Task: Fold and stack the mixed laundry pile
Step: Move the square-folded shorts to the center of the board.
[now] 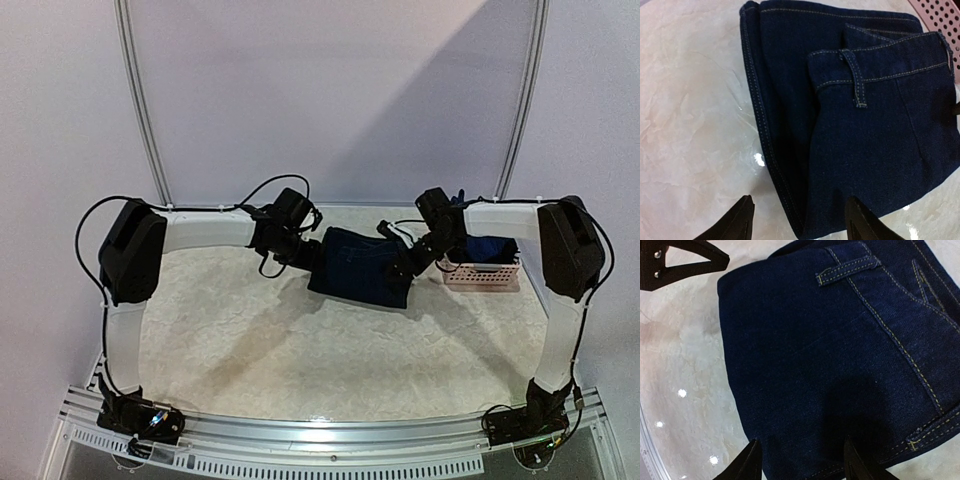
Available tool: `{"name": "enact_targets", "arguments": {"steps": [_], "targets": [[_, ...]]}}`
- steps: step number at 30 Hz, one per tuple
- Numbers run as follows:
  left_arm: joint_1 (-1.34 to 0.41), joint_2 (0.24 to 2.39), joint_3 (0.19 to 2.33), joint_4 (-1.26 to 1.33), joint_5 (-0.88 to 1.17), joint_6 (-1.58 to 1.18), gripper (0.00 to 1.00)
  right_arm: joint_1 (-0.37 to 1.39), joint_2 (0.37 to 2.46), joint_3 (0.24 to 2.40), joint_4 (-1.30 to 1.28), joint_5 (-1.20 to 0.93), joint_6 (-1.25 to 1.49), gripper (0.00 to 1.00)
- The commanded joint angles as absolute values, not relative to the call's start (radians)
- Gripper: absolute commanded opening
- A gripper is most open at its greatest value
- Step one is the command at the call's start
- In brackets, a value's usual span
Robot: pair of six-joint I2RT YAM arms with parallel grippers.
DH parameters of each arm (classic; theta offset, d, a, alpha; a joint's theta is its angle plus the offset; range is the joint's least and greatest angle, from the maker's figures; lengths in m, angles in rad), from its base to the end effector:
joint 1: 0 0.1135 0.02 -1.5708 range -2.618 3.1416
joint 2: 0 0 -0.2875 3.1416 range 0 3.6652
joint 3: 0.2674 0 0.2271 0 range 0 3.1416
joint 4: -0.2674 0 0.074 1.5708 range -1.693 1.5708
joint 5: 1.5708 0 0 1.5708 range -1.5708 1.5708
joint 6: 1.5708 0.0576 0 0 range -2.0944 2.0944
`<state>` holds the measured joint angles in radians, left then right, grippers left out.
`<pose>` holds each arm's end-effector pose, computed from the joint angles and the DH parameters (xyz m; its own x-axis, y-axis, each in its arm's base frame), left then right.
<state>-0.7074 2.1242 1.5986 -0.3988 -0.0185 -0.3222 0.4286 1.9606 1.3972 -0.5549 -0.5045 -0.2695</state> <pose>0.3579 -0.3046 0.1951 -0.7786 0.2491 -0.5760 0.4162 0.8919 -0.1767 0.3530 0.1919 0.2013 -0.6404 -0.5489 -0.5372 -0.7538 0.5833 0.3026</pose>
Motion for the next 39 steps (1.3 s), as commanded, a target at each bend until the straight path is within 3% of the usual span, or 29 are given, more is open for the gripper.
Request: {"name": "enact_targets", "arguments": {"steps": [1,5,10,13,19,28,29,31,33,39], "targets": [[-0.710,2.184,1.614,-0.378,0.131,-0.351,0.62,0.441,2.021,1.418,-0.610,-0.475,-0.285,0.55],[-0.710,2.212,1.615,-0.371,0.171,-0.359,0.52,0.442,2.032,1.413,-0.600,-0.475,-0.287,0.55],[-0.715,2.182,1.572,-0.390,0.168,-0.393,0.13,0.442,2.030,1.409,-0.611,-0.482,-0.293,0.54],[-0.745,2.072,1.445,-0.347,0.146,-0.431,0.00,0.442,1.997,1.407,-0.659,-0.512,-0.307,0.54],[-0.890,1.815,1.140,-0.295,0.068,-0.517,0.00,0.469,1.785,1.264,-0.727,-0.579,-0.348,0.54],[-1.153,1.597,0.773,-0.219,-0.089,-0.829,0.00,0.472,1.472,1.112,-0.829,-0.620,-0.361,0.56],[-1.183,1.577,0.753,-0.225,-0.106,-0.871,0.05,0.472,1.455,1.112,-0.840,-0.617,-0.366,0.57],[-1.239,1.533,0.750,-0.287,-0.174,-0.908,0.26,0.473,1.459,1.124,-0.855,-0.616,-0.376,0.57],[-1.266,1.475,0.780,-0.358,-0.253,-0.908,0.40,0.475,1.497,1.147,-0.857,-0.621,-0.386,0.58],[-1.248,1.331,0.818,-0.420,-0.470,-0.907,0.55,0.522,1.679,1.267,-0.796,-0.606,-0.373,0.60]]}}
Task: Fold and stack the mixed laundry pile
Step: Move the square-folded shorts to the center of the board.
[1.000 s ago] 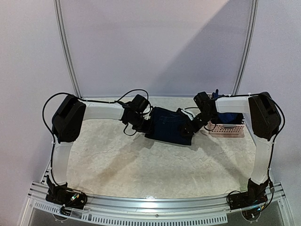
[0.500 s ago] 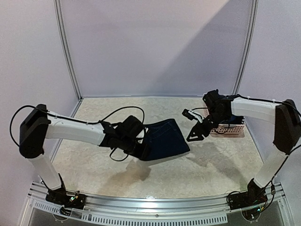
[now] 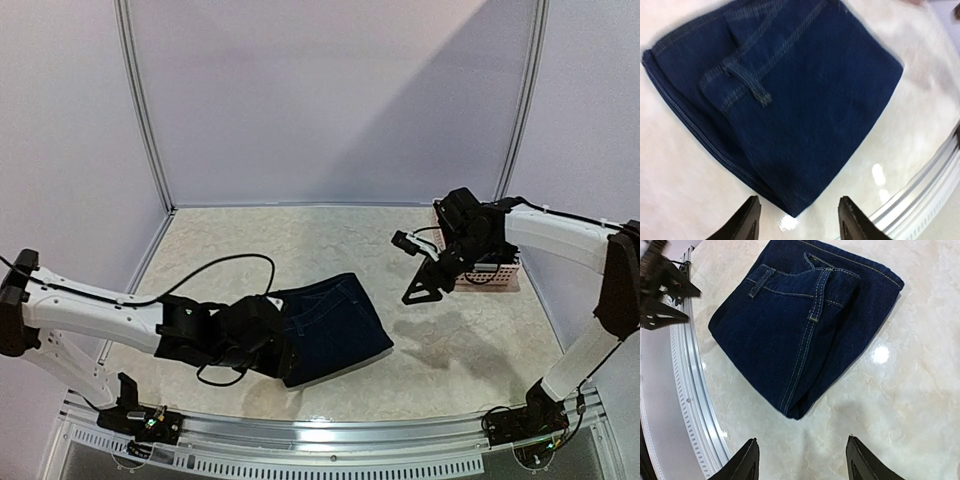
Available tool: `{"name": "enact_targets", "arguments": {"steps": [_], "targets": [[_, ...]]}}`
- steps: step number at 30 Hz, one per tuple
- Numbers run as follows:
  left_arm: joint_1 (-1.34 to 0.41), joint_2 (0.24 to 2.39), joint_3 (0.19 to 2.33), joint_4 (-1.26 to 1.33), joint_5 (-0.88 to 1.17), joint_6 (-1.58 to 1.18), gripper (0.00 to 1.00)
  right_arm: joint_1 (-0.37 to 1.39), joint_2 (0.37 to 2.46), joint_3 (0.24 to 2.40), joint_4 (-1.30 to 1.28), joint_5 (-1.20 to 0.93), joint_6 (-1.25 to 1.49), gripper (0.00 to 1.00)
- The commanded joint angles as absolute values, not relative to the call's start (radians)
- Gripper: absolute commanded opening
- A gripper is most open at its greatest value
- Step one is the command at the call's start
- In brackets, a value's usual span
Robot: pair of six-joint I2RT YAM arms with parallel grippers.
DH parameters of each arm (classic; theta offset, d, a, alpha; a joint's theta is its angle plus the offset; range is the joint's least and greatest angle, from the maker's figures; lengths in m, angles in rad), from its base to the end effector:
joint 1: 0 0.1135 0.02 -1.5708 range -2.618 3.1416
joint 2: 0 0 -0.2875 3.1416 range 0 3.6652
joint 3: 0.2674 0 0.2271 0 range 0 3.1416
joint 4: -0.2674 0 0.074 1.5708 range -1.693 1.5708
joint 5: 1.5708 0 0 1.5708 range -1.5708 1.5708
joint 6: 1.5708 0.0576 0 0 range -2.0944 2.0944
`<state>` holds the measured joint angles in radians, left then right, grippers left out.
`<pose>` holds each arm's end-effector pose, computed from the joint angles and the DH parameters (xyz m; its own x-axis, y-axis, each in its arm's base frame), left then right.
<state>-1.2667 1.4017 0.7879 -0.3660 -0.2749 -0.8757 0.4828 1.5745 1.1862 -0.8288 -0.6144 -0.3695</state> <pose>0.0920 -0.2409 0.2123 -0.8297 0.1753 -0.5300 0.3682 0.8855 -0.2836 0.2401 0.1633 0.2600 -0.5739 -0.6340 -0.5183 -0.8187 0.4312 0.3792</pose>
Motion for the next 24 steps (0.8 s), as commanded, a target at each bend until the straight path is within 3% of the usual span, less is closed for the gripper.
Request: {"name": "enact_targets", "arguments": {"steps": [1,10,16,24], "targets": [[-1.229,1.324,0.810,-0.414,-0.474,-0.909,0.56,0.529,1.706,1.294,-0.790,-0.602,-0.370,0.60],[-1.014,1.360,0.680,-0.126,-0.330,-0.949,0.55,0.565,1.987,1.536,-0.762,-0.651,-0.283,0.69],[-0.963,1.497,0.675,0.078,-0.214,-0.959,0.52,0.607,2.121,1.636,-0.822,-0.679,-0.284,0.70],[-0.940,1.595,0.655,0.150,-0.204,-0.992,0.48,0.635,2.193,1.682,-0.831,-0.694,-0.285,0.69]]}}
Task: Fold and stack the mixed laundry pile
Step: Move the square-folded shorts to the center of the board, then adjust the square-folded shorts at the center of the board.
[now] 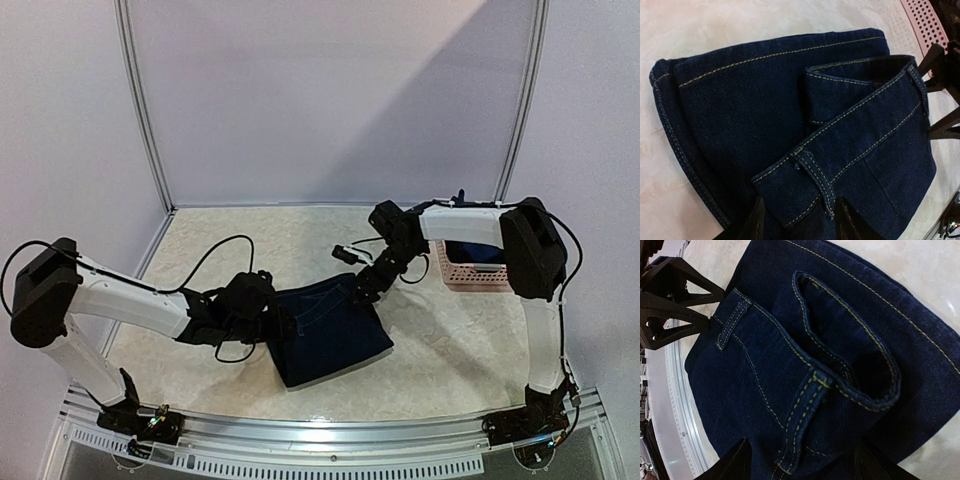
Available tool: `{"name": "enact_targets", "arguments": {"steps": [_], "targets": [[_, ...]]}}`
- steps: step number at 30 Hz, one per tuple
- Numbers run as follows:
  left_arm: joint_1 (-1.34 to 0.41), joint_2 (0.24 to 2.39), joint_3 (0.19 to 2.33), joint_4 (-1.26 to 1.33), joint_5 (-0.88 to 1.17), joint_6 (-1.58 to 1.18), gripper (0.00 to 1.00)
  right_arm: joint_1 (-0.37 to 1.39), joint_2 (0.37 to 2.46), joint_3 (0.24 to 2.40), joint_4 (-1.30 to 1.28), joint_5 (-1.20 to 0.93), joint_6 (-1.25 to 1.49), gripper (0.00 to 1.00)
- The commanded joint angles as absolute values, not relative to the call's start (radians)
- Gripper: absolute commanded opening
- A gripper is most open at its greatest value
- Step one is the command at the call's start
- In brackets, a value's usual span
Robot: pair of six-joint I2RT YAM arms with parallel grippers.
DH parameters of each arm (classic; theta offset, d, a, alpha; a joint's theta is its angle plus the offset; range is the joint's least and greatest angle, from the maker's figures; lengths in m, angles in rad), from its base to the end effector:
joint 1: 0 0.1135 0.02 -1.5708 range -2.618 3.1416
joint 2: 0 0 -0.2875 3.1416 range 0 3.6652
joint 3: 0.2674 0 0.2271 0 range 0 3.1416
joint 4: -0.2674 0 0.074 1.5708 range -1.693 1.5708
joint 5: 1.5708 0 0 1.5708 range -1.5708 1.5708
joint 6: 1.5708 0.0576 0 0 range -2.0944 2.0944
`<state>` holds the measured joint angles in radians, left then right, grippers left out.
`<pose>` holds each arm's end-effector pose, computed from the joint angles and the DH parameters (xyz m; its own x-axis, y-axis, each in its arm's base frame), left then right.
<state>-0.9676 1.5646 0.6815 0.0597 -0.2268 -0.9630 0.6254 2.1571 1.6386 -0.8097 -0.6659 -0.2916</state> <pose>0.1763 -0.2332 0.1744 -0.8252 -0.2121 -0.5236 0.0672 0.8834 -0.4638 0.3259 0.2792 0.1808 -0.5868 -0.7026 -0.4025 -0.7824 0.3640 0.5053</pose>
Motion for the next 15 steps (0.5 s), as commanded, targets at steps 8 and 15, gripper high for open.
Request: {"name": "enact_targets", "arguments": {"steps": [8,15], "targets": [[-0.921,1.683,0.682,0.200,-0.146,-1.003,0.43,0.636,2.232,1.706,-0.831,-0.728,-0.285,0.51],[-0.917,1.666,0.681,0.202,-0.168,-0.996,0.20,0.635,2.212,1.683,-0.807,-0.732,-0.282,0.21]]}}
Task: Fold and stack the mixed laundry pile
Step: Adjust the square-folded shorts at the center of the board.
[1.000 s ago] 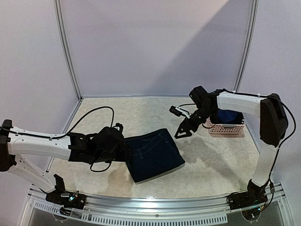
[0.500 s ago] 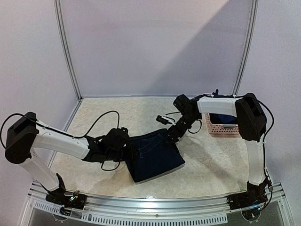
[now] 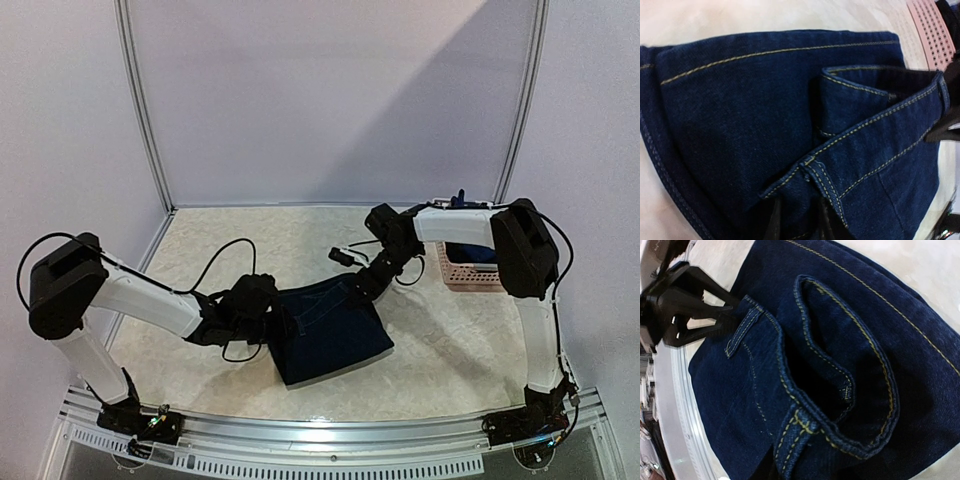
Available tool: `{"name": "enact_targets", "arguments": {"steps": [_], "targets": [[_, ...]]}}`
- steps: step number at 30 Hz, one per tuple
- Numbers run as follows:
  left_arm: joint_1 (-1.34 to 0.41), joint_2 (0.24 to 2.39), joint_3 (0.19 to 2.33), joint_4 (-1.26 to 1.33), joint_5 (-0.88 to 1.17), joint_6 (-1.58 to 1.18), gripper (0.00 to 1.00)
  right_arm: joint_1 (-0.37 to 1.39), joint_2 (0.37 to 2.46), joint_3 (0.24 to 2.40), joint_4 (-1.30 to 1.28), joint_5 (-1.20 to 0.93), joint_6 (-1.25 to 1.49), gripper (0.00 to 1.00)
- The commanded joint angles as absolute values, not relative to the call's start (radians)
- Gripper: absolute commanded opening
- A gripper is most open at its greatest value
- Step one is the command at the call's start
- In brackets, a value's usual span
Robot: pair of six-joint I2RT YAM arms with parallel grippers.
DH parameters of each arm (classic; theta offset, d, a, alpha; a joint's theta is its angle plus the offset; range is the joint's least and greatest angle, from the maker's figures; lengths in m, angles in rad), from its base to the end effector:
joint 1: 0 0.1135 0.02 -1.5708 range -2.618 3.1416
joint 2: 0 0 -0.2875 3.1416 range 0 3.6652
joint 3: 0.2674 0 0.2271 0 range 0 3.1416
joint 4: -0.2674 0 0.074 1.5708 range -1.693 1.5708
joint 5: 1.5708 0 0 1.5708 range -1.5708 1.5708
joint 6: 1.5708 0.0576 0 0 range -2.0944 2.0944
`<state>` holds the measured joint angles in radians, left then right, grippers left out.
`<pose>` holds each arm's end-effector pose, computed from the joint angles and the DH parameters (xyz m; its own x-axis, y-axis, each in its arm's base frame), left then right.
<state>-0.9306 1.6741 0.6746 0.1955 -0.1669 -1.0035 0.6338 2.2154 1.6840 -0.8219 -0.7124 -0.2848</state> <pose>0.1924 -0.2423 0.1535 -0.8400 -0.2644 -0.4737 0.0252 0.8533 -0.5209 0.3301 0.2893 0.1692 -0.5973 -0.7028 -0.3864 -0.7603 0.3426 0.5519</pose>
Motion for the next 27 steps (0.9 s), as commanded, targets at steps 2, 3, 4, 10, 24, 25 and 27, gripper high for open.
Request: {"name": "enact_targets", "arguments": {"steps": [2,3,4,10,24,25,27], "targets": [[-0.917,1.618,0.680,0.189,-0.193,-0.965,0.11,0.636,2.184,1.663,-0.789,-0.728,-0.282,0.16],[-0.917,1.595,0.679,0.180,-0.208,-0.948,0.06,0.635,2.160,1.647,-0.776,-0.725,-0.282,0.13],[-0.917,1.573,0.679,0.170,-0.227,-0.929,0.02,0.635,2.145,1.640,-0.766,-0.723,-0.281,0.12],[-0.916,1.482,0.710,0.082,-0.325,-0.808,0.00,0.632,2.062,1.611,-0.697,-0.713,-0.258,0.02],[-0.704,1.786,0.959,0.024,-0.380,-0.655,0.14,0.569,2.348,1.982,-0.541,-0.549,-0.069,0.36],[-0.699,1.811,0.999,-0.027,-0.370,-0.656,0.21,0.566,2.397,2.032,-0.586,-0.548,-0.062,0.41],[-0.711,1.812,1.044,-0.062,-0.386,-0.651,0.31,0.564,2.407,2.013,-0.581,-0.540,-0.062,0.47]]}}
